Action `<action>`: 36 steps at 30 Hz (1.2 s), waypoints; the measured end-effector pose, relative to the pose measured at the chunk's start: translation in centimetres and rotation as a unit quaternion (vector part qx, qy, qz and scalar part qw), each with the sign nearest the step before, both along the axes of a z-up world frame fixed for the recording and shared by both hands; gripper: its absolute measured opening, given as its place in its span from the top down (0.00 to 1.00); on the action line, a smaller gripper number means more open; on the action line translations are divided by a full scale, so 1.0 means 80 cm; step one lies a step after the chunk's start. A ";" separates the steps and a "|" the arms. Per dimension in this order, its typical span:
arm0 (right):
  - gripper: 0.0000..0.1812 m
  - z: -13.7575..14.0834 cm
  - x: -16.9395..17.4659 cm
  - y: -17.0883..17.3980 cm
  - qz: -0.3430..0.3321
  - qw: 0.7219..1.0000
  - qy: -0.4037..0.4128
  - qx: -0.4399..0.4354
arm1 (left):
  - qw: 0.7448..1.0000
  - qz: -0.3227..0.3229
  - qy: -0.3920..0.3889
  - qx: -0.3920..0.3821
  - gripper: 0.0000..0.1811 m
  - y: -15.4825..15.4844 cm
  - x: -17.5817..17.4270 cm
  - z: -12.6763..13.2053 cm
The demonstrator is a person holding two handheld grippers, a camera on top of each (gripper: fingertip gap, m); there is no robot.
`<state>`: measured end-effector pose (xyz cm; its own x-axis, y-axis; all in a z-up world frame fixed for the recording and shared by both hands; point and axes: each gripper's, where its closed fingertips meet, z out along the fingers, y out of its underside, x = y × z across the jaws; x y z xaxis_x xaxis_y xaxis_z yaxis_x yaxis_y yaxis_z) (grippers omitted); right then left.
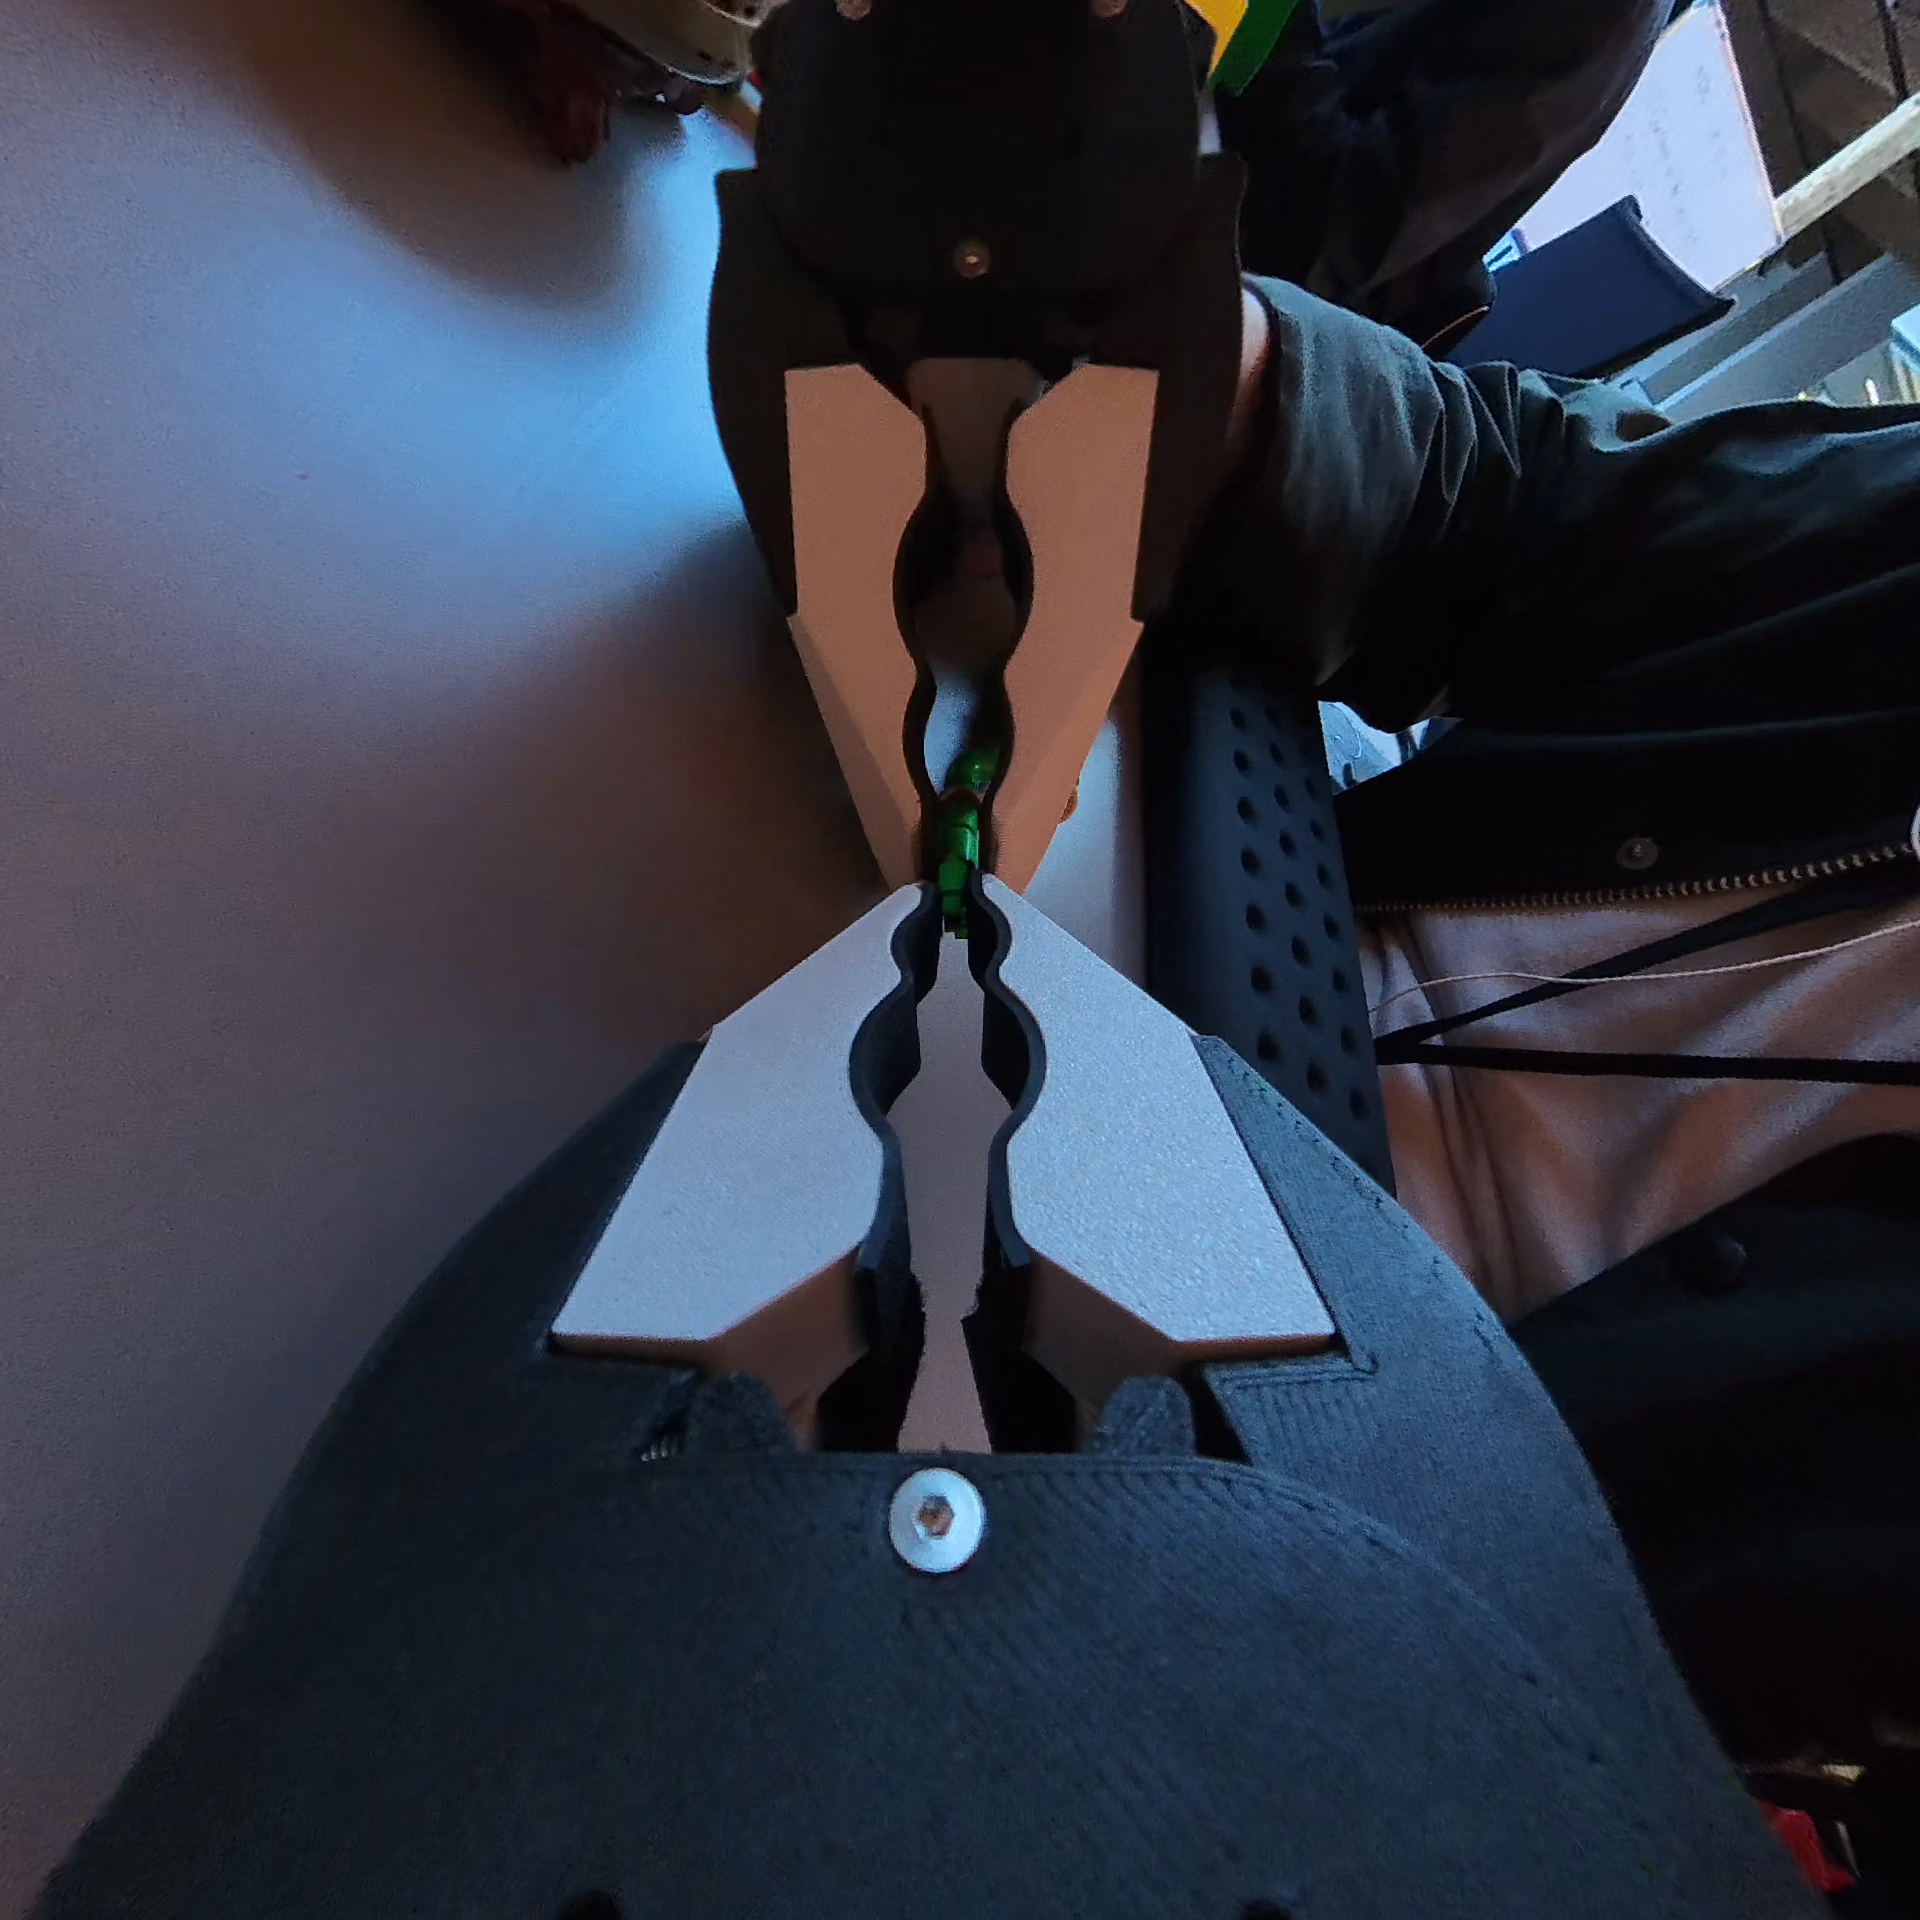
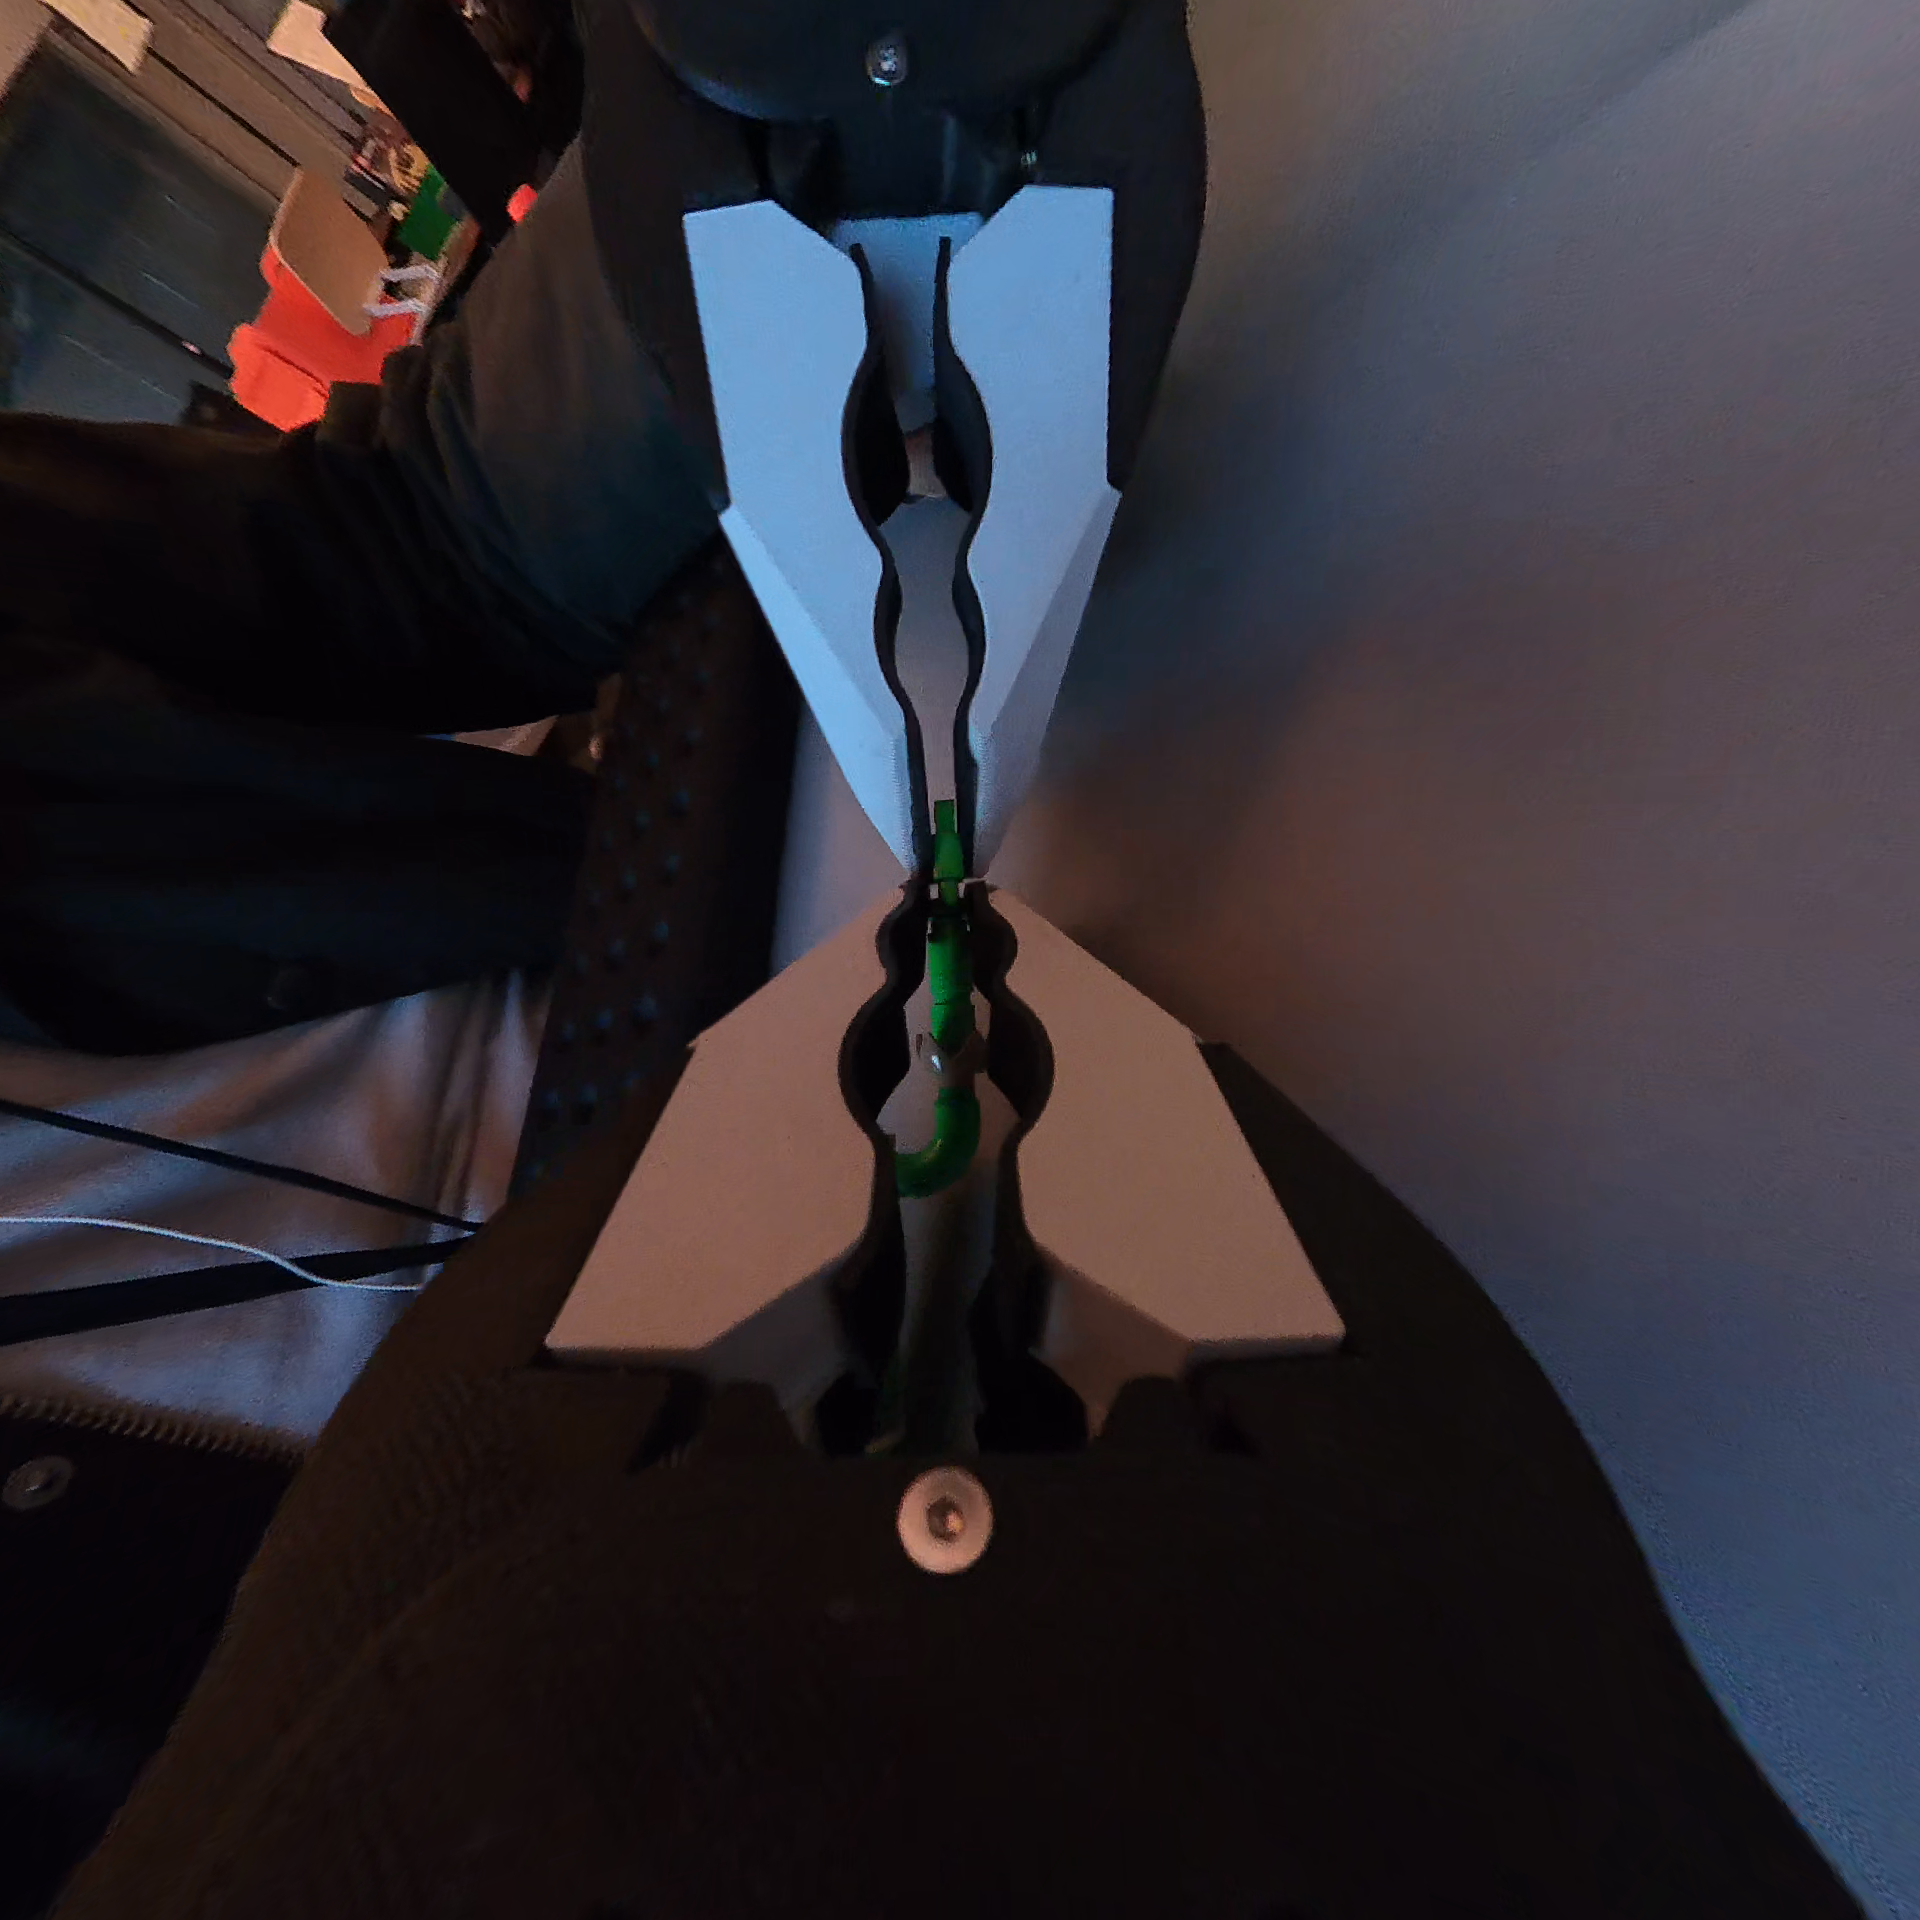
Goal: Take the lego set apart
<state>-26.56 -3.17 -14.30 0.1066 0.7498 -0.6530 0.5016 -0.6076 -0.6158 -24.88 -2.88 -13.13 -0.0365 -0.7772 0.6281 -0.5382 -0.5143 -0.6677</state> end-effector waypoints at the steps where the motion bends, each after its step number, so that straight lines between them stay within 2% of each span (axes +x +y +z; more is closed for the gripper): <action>1: 0.97 0.000 0.000 0.000 -0.002 1.000 0.000 -0.005 | 1.000 0.002 0.000 0.004 0.98 0.001 0.000 0.000; 9: 0.96 -0.013 0.005 -0.011 0.007 0.999 -0.032 -0.019 | 0.999 -0.024 0.028 0.017 0.98 -0.011 -0.002 -0.013; 16: 0.96 -0.013 0.006 -0.012 0.000 0.999 -0.028 -0.021 | 0.999 -0.020 0.027 0.004 0.98 -0.011 -0.003 -0.013; 18: 0.96 -0.016 0.016 -0.016 0.013 0.999 -0.041 -0.024 | 0.998 -0.006 0.059 0.021 0.98 0.000 -0.019 -0.024; 19: 0.96 -0.015 0.026 -0.011 -0.004 0.999 -0.036 -0.024 | 0.998 0.035 0.054 0.028 0.98 0.021 -0.036 -0.022; 21: 0.96 -0.010 0.044 0.003 -0.038 0.999 -0.020 -0.034 | 0.996 0.080 -0.027 -0.024 0.99 0.040 -0.062 0.008; 22: 0.96 -0.010 0.045 0.007 -0.042 0.998 -0.019 -0.038 | 0.995 0.078 -0.050 -0.028 0.99 0.037 -0.068 0.017; 26: 0.96 -0.009 0.039 0.006 -0.027 0.999 -0.019 -0.026 | 0.999 0.034 -0.025 0.020 0.98 0.014 -0.057 0.009; 30: 0.96 -0.002 0.035 0.001 -0.010 1.000 0.002 -0.016 | 0.998 0.034 -0.043 0.015 0.98 0.013 -0.055 0.016; 34: 0.96 0.003 0.027 -0.001 -0.003 1.000 0.016 -0.012 | 0.994 0.043 -0.091 0.033 0.98 0.017 -0.054 0.037; 36: 0.96 0.004 0.027 -0.002 0.002 1.000 0.017 -0.007 | 0.988 0.034 -0.139 0.064 0.99 0.012 -0.052 0.058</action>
<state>-24.44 -3.36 -13.98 0.0808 0.7411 -0.6665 0.4826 -0.6142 -0.6244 -29.05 -1.89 -8.53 -0.1384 -0.8565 0.4972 -0.2929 -0.4442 -0.8467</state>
